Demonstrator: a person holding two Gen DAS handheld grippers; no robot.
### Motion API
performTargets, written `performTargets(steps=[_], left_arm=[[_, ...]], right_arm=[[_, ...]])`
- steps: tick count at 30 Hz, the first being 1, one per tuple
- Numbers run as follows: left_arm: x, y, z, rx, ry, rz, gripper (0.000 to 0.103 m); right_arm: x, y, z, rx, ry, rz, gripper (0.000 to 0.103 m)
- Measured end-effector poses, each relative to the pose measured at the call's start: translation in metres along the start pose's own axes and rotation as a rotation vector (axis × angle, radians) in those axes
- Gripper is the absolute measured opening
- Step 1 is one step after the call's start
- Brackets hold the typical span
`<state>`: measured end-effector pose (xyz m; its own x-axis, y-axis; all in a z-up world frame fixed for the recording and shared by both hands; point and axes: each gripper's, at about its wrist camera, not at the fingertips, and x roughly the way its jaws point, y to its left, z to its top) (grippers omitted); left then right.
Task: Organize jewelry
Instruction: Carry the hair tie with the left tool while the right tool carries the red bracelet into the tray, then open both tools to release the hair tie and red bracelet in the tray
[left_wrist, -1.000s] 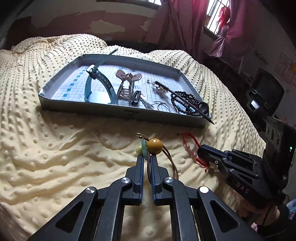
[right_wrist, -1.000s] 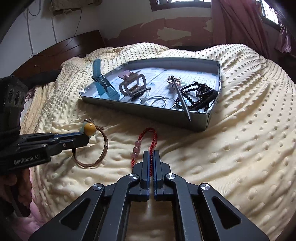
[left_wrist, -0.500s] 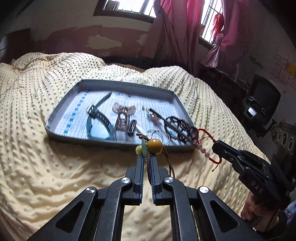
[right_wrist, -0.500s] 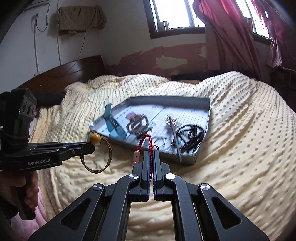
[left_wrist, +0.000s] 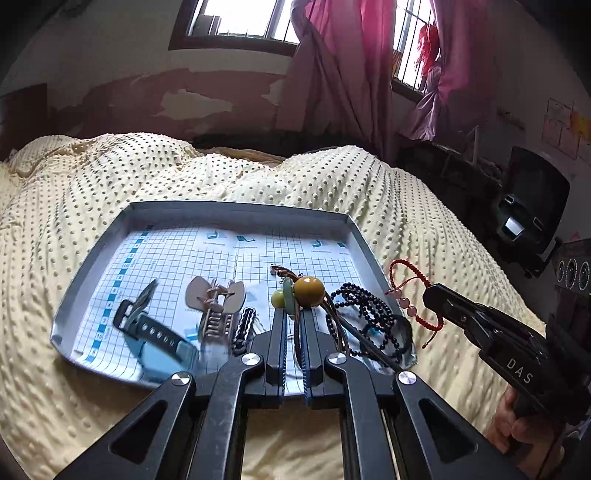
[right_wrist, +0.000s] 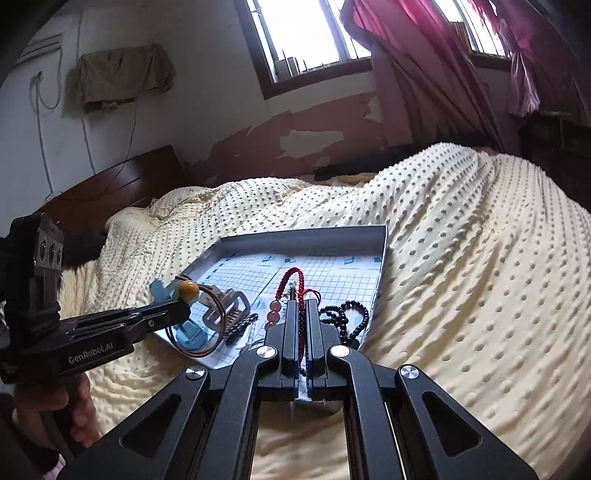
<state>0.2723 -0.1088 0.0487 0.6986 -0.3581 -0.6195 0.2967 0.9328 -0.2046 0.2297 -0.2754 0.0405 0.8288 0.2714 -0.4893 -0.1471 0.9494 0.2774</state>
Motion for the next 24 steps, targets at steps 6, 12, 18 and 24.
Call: performTargets(steps=[6, 12, 18, 24], left_arm=[[0.027, 0.0, -0.005, -0.009, 0.044, 0.006, 0.007], [0.04, 0.001, -0.013, -0.017, 0.072, 0.02, 0.007], [0.047, 0.004, -0.018, -0.031, 0.111, 0.034, 0.007], [0.052, 0.007, -0.022, -0.048, 0.142, 0.041, 0.007]], right_arm=[[0.024, -0.006, -0.009, 0.018, 0.054, 0.0, 0.003], [0.038, -0.013, -0.015, 0.025, 0.094, -0.002, 0.003], [0.042, -0.017, -0.02, 0.029, 0.116, -0.007, 0.003], [0.042, -0.017, -0.021, 0.028, 0.133, -0.007, 0.003]])
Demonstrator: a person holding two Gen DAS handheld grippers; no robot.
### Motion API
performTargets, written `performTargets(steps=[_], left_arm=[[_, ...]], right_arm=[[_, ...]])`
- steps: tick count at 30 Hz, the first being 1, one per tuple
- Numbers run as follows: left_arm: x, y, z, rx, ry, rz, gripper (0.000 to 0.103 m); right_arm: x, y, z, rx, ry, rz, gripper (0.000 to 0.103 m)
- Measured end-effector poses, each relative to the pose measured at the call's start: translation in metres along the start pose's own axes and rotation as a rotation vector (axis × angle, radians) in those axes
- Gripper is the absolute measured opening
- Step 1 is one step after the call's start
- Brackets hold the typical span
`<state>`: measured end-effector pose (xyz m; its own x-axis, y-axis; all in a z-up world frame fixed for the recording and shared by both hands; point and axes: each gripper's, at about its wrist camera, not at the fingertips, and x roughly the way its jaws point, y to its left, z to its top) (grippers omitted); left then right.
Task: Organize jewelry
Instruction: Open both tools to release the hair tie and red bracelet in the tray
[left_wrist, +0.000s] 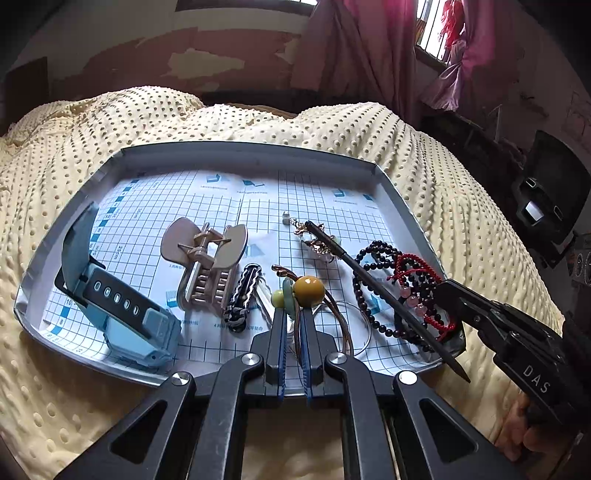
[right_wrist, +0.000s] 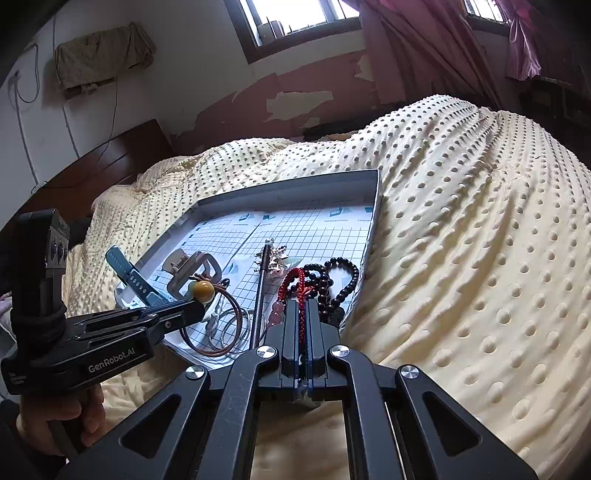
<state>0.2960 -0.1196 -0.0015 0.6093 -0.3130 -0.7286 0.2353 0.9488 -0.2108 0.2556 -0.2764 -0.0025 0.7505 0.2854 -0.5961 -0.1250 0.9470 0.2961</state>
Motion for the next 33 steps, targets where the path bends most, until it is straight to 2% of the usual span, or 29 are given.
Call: performTargets(steps=[13, 20, 22, 23, 25, 26, 27, 28, 31, 33], left_arm=[[-0.009, -0.003, 0.003, -0.009, -0.011, 0.012, 0.008], [-0.023, -0.006, 0.004, -0.011, -0.042, 0.021, 0.021], [-0.027, -0.008, 0.003, -0.008, -0.052, 0.024, 0.026], [-0.03, -0.008, 0.002, -0.008, -0.059, 0.027, 0.032], [-0.034, -0.009, 0.0, -0.012, -0.07, 0.021, 0.05], [-0.037, -0.009, 0.0, -0.016, -0.078, 0.016, 0.062], [-0.04, -0.009, -0.001, -0.018, -0.088, 0.014, 0.066], [-0.042, -0.009, -0.002, -0.02, -0.098, 0.012, 0.066], [-0.052, -0.009, -0.005, -0.029, -0.123, 0.007, 0.07], [-0.06, -0.009, -0.008, -0.035, -0.148, 0.006, 0.078]], right_arm=[[-0.012, -0.001, 0.004, -0.028, -0.015, -0.011, 0.003], [-0.015, -0.003, 0.003, -0.03, -0.02, 0.001, 0.005], [-0.017, -0.003, 0.003, -0.031, -0.022, 0.001, 0.005], [-0.018, -0.002, 0.002, -0.034, -0.025, -0.001, 0.005], [-0.022, -0.002, 0.002, -0.039, -0.032, -0.008, 0.008], [-0.024, -0.002, 0.002, -0.039, -0.037, -0.008, 0.017], [-0.027, -0.002, 0.001, -0.037, -0.048, -0.006, 0.029], [-0.03, -0.003, 0.001, -0.035, -0.06, -0.004, 0.033], [-0.041, -0.001, 0.001, -0.041, -0.088, -0.013, 0.035], [-0.052, 0.001, 0.0, -0.052, -0.117, -0.026, 0.039]])
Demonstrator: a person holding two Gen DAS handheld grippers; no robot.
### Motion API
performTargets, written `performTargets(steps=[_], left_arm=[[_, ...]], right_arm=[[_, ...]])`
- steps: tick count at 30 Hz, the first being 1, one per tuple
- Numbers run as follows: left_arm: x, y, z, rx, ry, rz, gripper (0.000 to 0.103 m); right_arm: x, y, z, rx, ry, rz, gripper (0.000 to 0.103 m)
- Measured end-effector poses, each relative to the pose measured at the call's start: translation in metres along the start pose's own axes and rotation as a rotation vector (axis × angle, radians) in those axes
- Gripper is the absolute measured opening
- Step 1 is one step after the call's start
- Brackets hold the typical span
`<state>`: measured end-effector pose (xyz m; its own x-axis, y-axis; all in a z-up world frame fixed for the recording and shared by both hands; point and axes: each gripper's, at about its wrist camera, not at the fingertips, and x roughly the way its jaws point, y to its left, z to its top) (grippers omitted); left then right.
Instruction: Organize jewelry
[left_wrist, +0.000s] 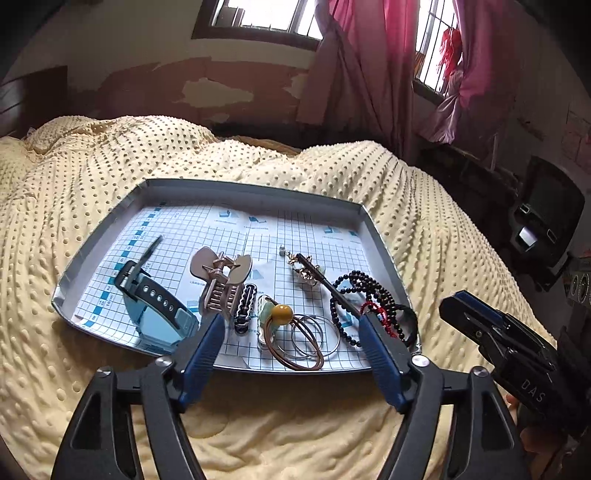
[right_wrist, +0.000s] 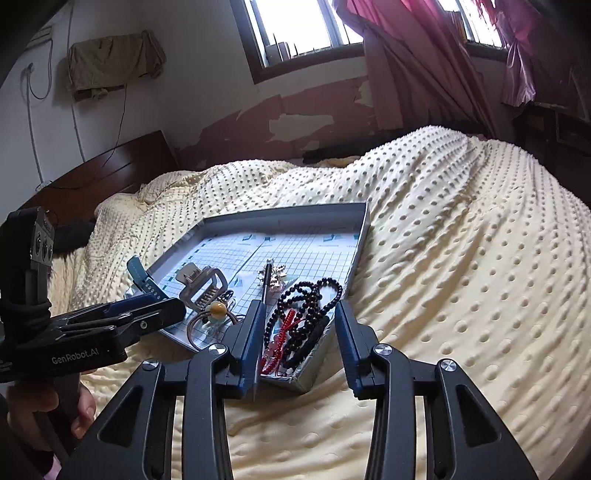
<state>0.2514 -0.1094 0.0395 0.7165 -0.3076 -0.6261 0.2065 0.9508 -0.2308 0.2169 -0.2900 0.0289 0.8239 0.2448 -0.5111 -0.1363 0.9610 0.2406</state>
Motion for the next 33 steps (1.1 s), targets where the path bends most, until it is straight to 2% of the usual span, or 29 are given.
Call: performTargets(steps=[1, 6, 7, 9, 11, 12, 16, 24, 33], left_arm=[[-0.005, 0.001, 0.0, -0.002, -0.016, -0.001, 0.08], [-0.042, 0.004, -0.004, -0.023, -0.141, -0.022, 0.103], [-0.049, 0.005, -0.005, -0.025, -0.165, -0.029, 0.103], [-0.064, 0.005, -0.007, -0.013, -0.207, -0.042, 0.103], [-0.077, 0.005, -0.009, 0.003, -0.239, -0.039, 0.103], [-0.085, 0.005, -0.011, 0.012, -0.26, -0.035, 0.103], [-0.111, 0.006, -0.02, 0.049, -0.329, -0.01, 0.103], [-0.161, 0.013, -0.048, 0.135, -0.408, 0.041, 0.103], [-0.197, 0.031, -0.086, 0.153, -0.465, 0.095, 0.103]], right_arm=[[-0.007, 0.001, 0.0, -0.005, -0.018, -0.003, 0.042], [-0.038, 0.004, -0.002, -0.012, -0.101, -0.006, 0.061], [-0.045, 0.006, -0.002, -0.015, -0.12, -0.007, 0.065], [-0.058, 0.01, -0.003, -0.021, -0.152, -0.006, 0.085], [-0.069, 0.016, -0.005, -0.032, -0.181, -0.009, 0.099], [-0.075, 0.019, -0.007, -0.04, -0.199, -0.012, 0.102], [-0.094, 0.034, -0.015, -0.073, -0.246, -0.031, 0.102], [-0.13, 0.061, -0.032, -0.104, -0.344, -0.042, 0.102], [-0.163, 0.087, -0.065, -0.117, -0.414, -0.048, 0.102]])
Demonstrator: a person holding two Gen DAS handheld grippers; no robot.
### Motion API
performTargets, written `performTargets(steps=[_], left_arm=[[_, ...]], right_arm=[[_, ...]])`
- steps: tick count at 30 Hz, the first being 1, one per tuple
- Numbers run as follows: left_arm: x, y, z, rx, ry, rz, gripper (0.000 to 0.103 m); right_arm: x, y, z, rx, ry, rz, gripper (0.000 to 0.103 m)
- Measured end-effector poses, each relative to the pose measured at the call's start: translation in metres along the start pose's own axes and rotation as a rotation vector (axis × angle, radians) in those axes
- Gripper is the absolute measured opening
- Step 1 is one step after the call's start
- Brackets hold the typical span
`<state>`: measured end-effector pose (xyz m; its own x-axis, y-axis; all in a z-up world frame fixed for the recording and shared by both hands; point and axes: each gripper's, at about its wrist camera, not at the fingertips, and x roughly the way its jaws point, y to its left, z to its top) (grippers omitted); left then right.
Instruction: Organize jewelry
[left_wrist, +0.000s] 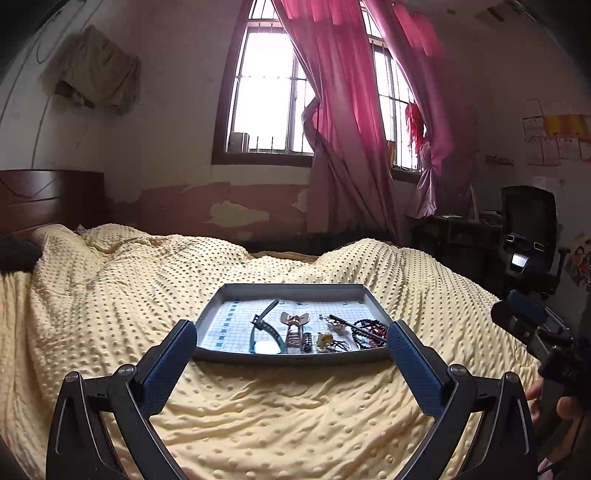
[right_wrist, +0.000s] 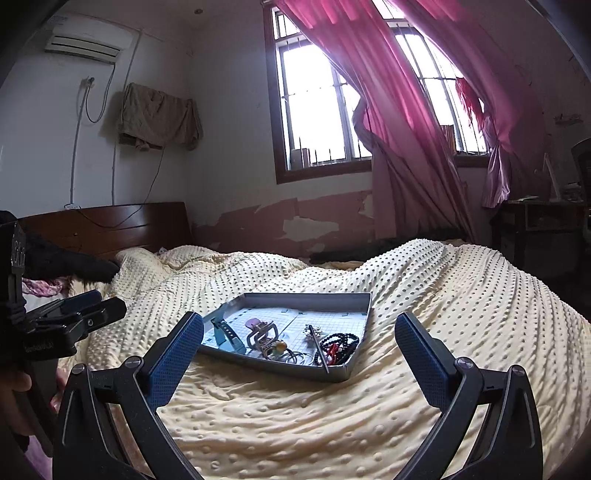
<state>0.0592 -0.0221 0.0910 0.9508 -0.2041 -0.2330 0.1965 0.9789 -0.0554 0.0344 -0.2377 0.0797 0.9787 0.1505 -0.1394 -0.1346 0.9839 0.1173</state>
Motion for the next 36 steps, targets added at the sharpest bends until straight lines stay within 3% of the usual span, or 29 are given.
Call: performTargets(steps=[8, 14, 26, 36], left_arm=[[-0.027, 0.006, -0.02, 0.006, -0.032, 0.022, 0.103], [-0.036, 0.006, -0.042, 0.037, -0.031, 0.037, 0.103], [-0.029, 0.023, -0.07, -0.033, 0.068, 0.066, 0.103], [-0.025, 0.029, -0.074, -0.061, 0.087, 0.081, 0.103]], right_arm=[[-0.025, 0.02, -0.013, -0.021, -0.039, 0.0, 0.102], [-0.033, 0.027, -0.03, -0.008, -0.015, -0.008, 0.102], [-0.024, 0.017, -0.055, 0.018, 0.079, -0.081, 0.102], [-0.017, 0.025, -0.062, -0.024, 0.116, -0.059, 0.102]])
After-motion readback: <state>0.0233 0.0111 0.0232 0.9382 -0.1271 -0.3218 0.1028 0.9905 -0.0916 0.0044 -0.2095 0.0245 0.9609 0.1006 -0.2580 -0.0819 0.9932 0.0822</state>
